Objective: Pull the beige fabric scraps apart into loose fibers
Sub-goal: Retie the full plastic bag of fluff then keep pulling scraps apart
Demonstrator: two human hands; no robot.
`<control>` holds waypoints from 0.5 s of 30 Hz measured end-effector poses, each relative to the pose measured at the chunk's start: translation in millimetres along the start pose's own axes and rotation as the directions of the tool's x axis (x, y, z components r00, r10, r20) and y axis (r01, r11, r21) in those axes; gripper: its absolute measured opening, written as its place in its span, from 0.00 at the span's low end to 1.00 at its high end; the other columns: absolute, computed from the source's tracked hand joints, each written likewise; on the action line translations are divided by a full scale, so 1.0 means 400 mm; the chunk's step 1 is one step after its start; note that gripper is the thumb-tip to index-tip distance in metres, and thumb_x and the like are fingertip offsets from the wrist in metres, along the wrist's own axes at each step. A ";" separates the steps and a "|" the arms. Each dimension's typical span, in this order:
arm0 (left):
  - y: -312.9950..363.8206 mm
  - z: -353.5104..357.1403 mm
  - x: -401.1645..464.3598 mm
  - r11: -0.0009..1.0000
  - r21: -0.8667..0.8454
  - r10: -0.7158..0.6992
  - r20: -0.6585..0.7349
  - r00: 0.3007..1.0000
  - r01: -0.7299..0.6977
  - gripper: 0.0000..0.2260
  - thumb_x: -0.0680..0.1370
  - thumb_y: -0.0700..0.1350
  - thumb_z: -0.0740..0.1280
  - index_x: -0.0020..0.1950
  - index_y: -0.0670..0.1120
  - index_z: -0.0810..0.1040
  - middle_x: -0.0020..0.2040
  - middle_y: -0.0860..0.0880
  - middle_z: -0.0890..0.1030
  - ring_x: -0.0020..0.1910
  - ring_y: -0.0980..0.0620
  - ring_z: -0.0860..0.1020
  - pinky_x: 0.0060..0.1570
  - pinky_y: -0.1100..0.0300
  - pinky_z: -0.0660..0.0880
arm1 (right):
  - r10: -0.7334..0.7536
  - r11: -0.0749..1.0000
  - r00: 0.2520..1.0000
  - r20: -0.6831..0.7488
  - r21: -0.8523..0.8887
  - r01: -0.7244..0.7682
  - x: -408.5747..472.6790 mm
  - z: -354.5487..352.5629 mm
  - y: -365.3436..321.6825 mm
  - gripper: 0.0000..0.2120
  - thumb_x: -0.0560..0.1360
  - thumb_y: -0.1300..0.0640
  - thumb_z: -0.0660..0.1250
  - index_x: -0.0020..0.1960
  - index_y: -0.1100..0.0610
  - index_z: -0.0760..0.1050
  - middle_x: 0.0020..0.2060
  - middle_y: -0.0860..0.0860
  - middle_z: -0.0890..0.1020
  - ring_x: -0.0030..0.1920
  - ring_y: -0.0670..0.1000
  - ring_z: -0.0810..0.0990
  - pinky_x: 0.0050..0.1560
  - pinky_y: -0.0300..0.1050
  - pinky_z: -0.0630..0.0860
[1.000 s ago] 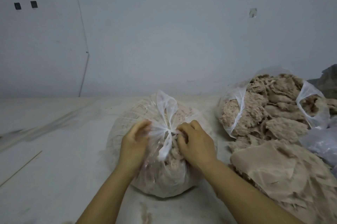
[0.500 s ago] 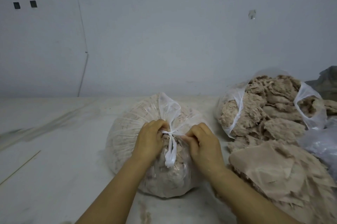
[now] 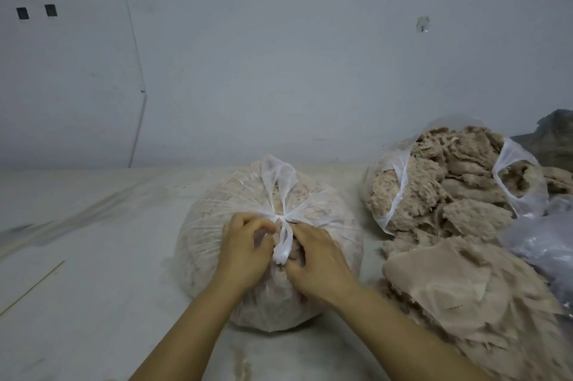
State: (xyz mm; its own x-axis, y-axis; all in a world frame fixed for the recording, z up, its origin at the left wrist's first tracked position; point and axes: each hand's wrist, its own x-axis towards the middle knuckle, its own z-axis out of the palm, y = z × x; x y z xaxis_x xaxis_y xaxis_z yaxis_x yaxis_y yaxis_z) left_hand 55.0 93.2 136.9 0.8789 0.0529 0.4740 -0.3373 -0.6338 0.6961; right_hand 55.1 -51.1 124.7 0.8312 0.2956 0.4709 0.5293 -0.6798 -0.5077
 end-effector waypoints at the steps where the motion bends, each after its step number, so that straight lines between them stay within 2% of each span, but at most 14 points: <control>1: -0.010 0.016 -0.018 0.995 0.074 -0.071 -0.031 0.997 0.073 0.10 0.77 0.45 0.66 0.58 0.50 0.78 0.62 0.50 0.67 0.66 0.49 0.67 0.67 0.57 0.65 | 0.024 1.000 0.999 0.021 -0.021 -0.023 0.013 0.005 0.008 0.30 0.70 0.40 0.57 0.70 0.48 0.68 0.66 0.45 0.73 0.66 0.48 0.69 0.68 0.46 0.64; 3: -0.029 0.052 -0.056 0.954 0.257 -0.152 -0.026 0.988 0.153 0.24 0.78 0.55 0.62 0.73 0.52 0.64 0.74 0.48 0.56 0.74 0.48 0.54 0.73 0.53 0.53 | 0.045 0.995 0.999 0.026 -0.094 -0.043 0.042 0.018 0.024 0.23 0.76 0.49 0.60 0.70 0.50 0.69 0.67 0.46 0.71 0.67 0.49 0.68 0.69 0.45 0.63; 4: -0.039 0.069 -0.068 0.939 0.307 -0.160 -0.018 0.987 0.158 0.29 0.78 0.58 0.59 0.76 0.51 0.56 0.77 0.48 0.50 0.76 0.50 0.49 0.74 0.53 0.49 | 0.052 0.992 0.999 0.001 -0.112 -0.051 0.058 0.024 0.027 0.19 0.77 0.53 0.61 0.67 0.51 0.72 0.65 0.47 0.73 0.66 0.50 0.69 0.67 0.44 0.64; 7: -0.085 0.108 -0.093 0.878 0.460 -0.182 0.064 0.981 0.133 0.43 0.74 0.68 0.58 0.77 0.50 0.37 0.77 0.48 0.35 0.76 0.51 0.37 0.73 0.48 0.43 | 0.119 0.987 0.992 -0.053 -0.100 -0.124 0.107 0.033 0.033 0.09 0.77 0.58 0.61 0.52 0.56 0.79 0.56 0.53 0.78 0.58 0.55 0.75 0.58 0.45 0.69; 8: -0.106 0.117 -0.103 0.852 0.513 -0.196 0.127 0.972 0.105 0.48 0.71 0.70 0.59 0.73 0.53 0.29 0.74 0.50 0.28 0.74 0.50 0.30 0.72 0.44 0.41 | 0.132 0.987 0.990 -0.054 -0.086 -0.137 0.119 0.036 0.036 0.09 0.77 0.57 0.61 0.52 0.56 0.79 0.56 0.53 0.77 0.59 0.55 0.74 0.58 0.45 0.69; 9: -0.127 0.124 -0.110 0.821 0.568 -0.202 0.194 0.960 0.058 0.51 0.70 0.71 0.60 0.68 0.54 0.21 0.70 0.51 0.22 0.70 0.49 0.24 0.71 0.41 0.40 | 0.142 0.986 0.989 -0.040 -0.079 -0.145 0.128 0.037 0.039 0.10 0.78 0.55 0.62 0.56 0.55 0.78 0.58 0.53 0.76 0.61 0.55 0.73 0.60 0.45 0.68; 10: -0.148 0.130 -0.113 0.788 0.616 -0.196 0.256 0.947 -0.003 0.50 0.71 0.68 0.61 0.65 0.54 0.19 0.67 0.51 0.19 0.66 0.48 0.21 0.70 0.38 0.39 | 0.156 0.984 0.987 -0.025 -0.079 -0.157 0.132 0.040 0.041 0.14 0.78 0.52 0.62 0.62 0.54 0.76 0.61 0.52 0.74 0.64 0.55 0.71 0.63 0.45 0.67; 11: -0.167 0.132 -0.109 0.763 0.644 -0.190 0.302 0.934 -0.053 0.47 0.74 0.62 0.61 0.66 0.53 0.20 0.66 0.51 0.19 0.65 0.47 0.20 0.70 0.37 0.40 | 0.176 0.981 0.984 -0.017 -0.085 -0.177 0.135 0.045 0.047 0.17 0.78 0.50 0.63 0.66 0.53 0.73 0.64 0.52 0.73 0.65 0.55 0.69 0.65 0.46 0.65; 13: -0.193 0.128 -0.076 0.776 0.626 -0.170 0.329 0.929 -0.080 0.40 0.78 0.47 0.60 0.73 0.52 0.29 0.70 0.50 0.23 0.68 0.48 0.23 0.71 0.37 0.41 | 0.189 0.970 0.981 -0.039 -0.151 -0.193 0.138 0.053 0.061 0.20 0.77 0.52 0.64 0.69 0.52 0.69 0.67 0.51 0.70 0.66 0.54 0.67 0.66 0.47 0.63; 15: -0.208 0.122 -0.032 0.803 0.592 -0.144 0.313 0.939 -0.074 0.38 0.76 0.36 0.56 0.75 0.50 0.32 0.73 0.50 0.26 0.73 0.49 0.28 0.72 0.38 0.42 | 0.159 0.943 0.987 -0.033 -0.291 -0.162 0.136 0.056 0.072 0.18 0.78 0.55 0.60 0.68 0.54 0.71 0.67 0.52 0.68 0.65 0.55 0.66 0.65 0.48 0.62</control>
State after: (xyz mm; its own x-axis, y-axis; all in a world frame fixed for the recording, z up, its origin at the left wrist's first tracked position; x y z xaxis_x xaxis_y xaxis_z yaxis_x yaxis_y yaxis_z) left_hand 88.3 107.6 46.5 0.9794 -0.1005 0.1754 -0.1362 -0.9693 0.2047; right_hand 119.3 -39.7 119.6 0.8988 0.1616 0.4075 0.3153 -0.8842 -0.3446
